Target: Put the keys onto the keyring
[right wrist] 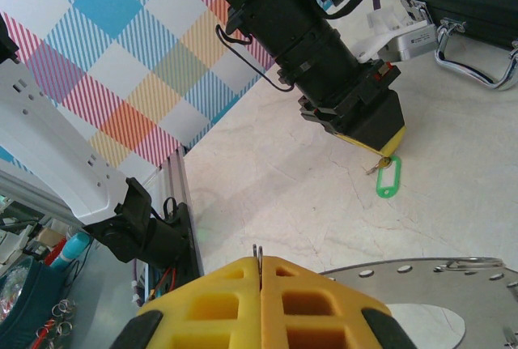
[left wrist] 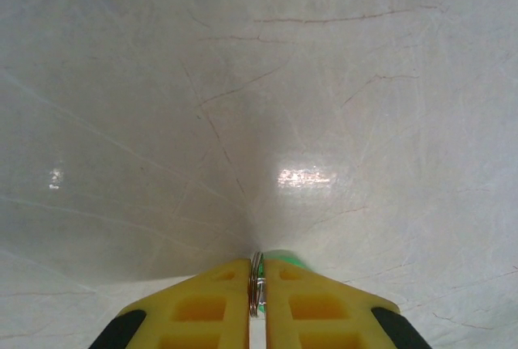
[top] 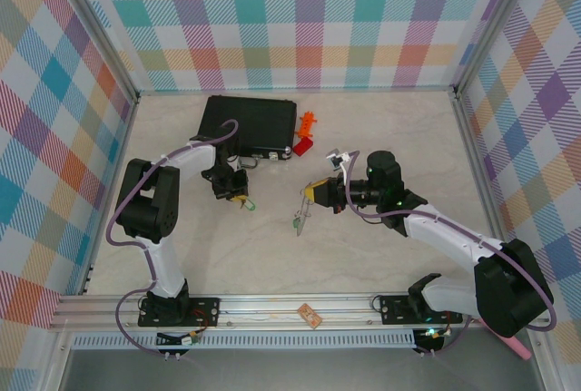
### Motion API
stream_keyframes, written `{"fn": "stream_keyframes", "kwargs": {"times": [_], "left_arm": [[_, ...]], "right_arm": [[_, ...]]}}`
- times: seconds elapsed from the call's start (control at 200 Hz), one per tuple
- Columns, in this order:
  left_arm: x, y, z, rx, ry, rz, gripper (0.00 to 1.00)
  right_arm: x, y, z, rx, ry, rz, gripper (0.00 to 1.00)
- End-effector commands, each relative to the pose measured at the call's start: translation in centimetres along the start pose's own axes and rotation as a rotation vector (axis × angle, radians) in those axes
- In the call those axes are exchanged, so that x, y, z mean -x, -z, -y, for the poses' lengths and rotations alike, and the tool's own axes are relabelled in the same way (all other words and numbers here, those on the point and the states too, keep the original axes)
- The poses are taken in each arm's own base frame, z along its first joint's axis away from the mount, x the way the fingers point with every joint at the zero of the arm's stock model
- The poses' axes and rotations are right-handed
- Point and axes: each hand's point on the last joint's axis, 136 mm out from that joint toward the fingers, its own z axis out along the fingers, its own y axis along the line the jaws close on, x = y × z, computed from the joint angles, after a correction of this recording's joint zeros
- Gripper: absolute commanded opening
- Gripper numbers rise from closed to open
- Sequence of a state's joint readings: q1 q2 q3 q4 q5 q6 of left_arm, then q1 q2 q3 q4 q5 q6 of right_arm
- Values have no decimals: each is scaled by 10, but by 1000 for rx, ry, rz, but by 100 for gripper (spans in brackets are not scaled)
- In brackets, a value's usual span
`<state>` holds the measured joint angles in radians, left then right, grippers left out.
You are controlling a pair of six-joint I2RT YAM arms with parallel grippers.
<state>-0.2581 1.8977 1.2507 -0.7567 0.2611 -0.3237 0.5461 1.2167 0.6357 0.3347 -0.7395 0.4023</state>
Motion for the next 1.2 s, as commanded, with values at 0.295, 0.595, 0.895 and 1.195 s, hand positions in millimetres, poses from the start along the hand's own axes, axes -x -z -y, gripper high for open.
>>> {"fn": "stream_keyframes", "kwargs": {"times": [0.295, 0.595, 0.895, 1.195], "left_arm": [[-6, 10, -9, 13, 16, -3, 12], [-4, 10, -8, 8, 16, 2, 9], [-4, 14, -2, -21, 8, 15, 0], [2, 53, 31, -11, -166, 202, 0]], "right_arm": [[11, -3, -9, 22, 58, 16, 0], [12, -3, -9, 23, 60, 16, 0], [11, -3, -9, 22, 60, 15, 0], [12, -3, -7, 14, 63, 17, 0]]}}
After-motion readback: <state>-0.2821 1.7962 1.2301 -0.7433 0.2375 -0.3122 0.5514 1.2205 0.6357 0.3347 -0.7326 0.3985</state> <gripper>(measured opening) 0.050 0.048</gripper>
